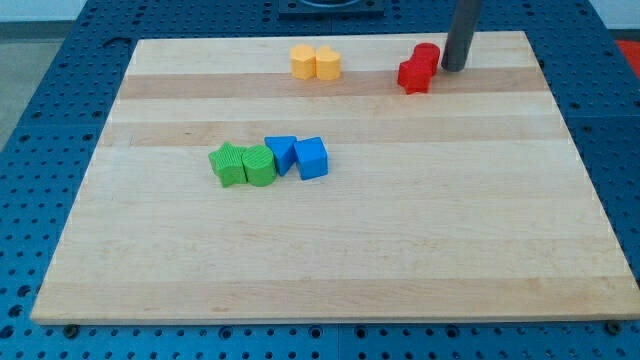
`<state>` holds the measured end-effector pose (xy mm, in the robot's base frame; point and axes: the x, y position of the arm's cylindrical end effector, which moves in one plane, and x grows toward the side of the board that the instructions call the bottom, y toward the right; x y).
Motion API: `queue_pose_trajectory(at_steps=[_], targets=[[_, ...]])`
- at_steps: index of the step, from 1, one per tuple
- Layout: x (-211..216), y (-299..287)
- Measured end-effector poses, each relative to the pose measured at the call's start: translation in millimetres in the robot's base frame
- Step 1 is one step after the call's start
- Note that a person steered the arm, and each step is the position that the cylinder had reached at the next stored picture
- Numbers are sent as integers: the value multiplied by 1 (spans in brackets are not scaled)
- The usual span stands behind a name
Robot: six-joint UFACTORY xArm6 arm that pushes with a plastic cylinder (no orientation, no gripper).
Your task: Slide the yellow hexagon closer to the red star
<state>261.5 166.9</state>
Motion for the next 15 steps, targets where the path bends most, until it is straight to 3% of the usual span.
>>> queue_pose_trajectory(at_steps=[2, 3, 5, 6, 8, 9, 13, 15], targets=[[-11, -38], [-10, -30], [-70, -11], [-69, -45], [-68, -179], [-53, -209], [34, -206], [34, -266]])
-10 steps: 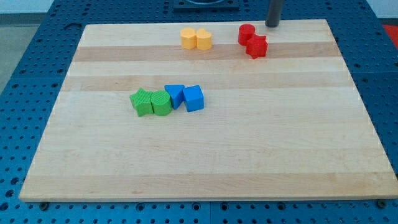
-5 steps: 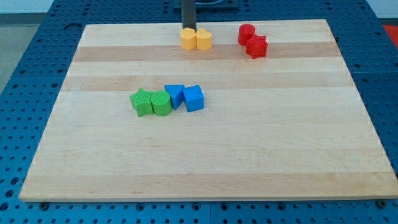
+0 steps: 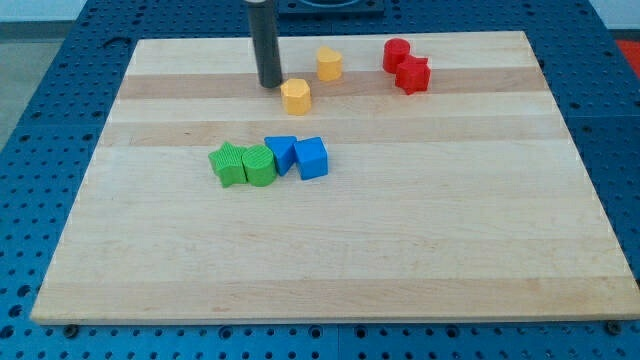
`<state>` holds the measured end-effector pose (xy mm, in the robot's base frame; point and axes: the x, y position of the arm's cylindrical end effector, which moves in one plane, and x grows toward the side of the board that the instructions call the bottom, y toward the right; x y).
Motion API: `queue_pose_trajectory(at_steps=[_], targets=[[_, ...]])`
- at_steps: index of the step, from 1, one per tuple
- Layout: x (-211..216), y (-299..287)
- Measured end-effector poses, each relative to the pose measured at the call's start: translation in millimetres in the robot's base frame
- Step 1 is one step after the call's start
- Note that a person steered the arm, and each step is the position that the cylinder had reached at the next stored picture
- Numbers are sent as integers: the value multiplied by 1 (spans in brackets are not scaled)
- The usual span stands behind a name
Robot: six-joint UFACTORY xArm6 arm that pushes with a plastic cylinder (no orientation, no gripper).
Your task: Slide the yellow hexagon closer to the red star
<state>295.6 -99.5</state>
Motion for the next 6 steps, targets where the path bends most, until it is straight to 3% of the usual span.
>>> queue_pose_trajectory(at_steps=[1, 4, 6], targets=[[20, 0], [43, 118], [67, 123]])
